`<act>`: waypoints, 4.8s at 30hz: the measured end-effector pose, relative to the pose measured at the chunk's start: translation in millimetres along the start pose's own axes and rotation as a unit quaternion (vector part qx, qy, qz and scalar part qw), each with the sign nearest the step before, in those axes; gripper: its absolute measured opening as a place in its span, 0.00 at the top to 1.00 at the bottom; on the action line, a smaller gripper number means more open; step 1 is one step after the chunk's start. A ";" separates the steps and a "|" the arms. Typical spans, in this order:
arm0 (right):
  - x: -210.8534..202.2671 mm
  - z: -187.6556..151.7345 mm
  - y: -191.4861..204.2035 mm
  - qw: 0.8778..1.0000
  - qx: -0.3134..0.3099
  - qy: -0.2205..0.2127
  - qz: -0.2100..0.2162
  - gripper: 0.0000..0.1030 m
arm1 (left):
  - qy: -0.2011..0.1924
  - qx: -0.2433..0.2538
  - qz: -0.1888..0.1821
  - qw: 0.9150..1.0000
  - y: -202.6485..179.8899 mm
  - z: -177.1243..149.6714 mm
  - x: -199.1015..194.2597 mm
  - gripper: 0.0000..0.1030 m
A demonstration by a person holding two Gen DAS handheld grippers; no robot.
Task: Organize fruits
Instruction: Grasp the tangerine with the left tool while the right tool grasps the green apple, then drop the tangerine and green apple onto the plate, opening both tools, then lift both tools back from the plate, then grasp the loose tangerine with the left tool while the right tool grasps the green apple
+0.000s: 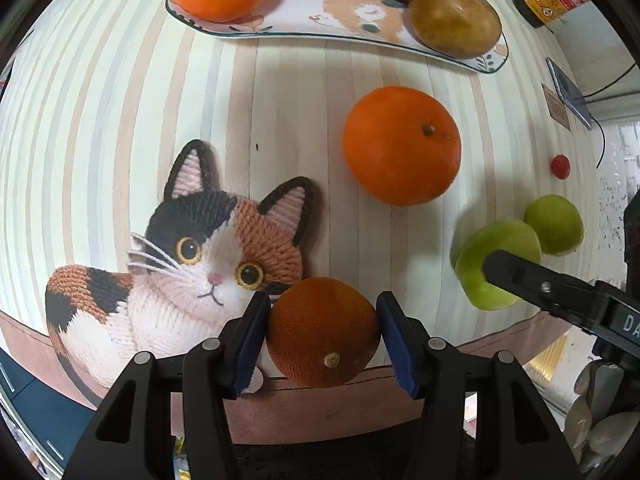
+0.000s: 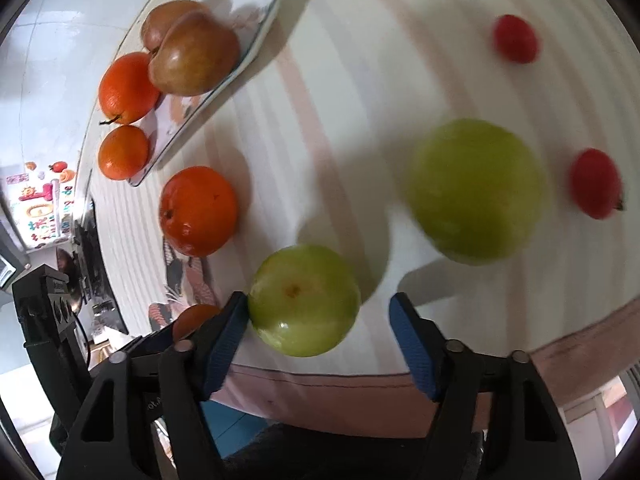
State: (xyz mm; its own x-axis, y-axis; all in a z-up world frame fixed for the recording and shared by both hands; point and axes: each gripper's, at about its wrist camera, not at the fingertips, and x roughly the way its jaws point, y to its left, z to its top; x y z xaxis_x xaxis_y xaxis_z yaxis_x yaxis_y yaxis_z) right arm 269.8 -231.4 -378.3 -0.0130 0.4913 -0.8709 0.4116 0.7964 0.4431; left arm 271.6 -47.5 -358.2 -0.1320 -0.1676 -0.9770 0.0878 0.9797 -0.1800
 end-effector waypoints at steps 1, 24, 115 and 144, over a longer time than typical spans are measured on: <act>1.9 0.8 1.8 1.000 0.000 0.000 0.004 0.37 | 0.000 -0.003 -0.001 1.000 0.0 0.4 -0.2 0.49; -40.8 21.1 50.1 0.991 -0.113 -0.070 -0.024 0.43 | -0.095 -0.030 -0.058 0.993 23.1 75.8 -110.5 0.49; -233.8 -100.9 160.6 0.924 -0.246 -0.266 -0.120 0.07 | -0.279 -0.018 0.066 0.958 4.2 -46.0 -257.6 0.08; -109.0 28.4 -10.9 0.987 -0.042 -0.107 -0.109 0.06 | -0.092 -0.020 0.066 0.993 -11.6 63.4 -91.4 0.00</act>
State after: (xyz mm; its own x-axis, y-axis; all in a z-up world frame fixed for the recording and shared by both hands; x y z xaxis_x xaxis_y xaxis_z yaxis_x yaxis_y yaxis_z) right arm 292.6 -303.6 -294.2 0.1028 0.2262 -0.9687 0.3434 0.9059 0.2479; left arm 345.2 -50.5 -274.1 0.0603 -0.0501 -0.9969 0.0535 0.9975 -0.0469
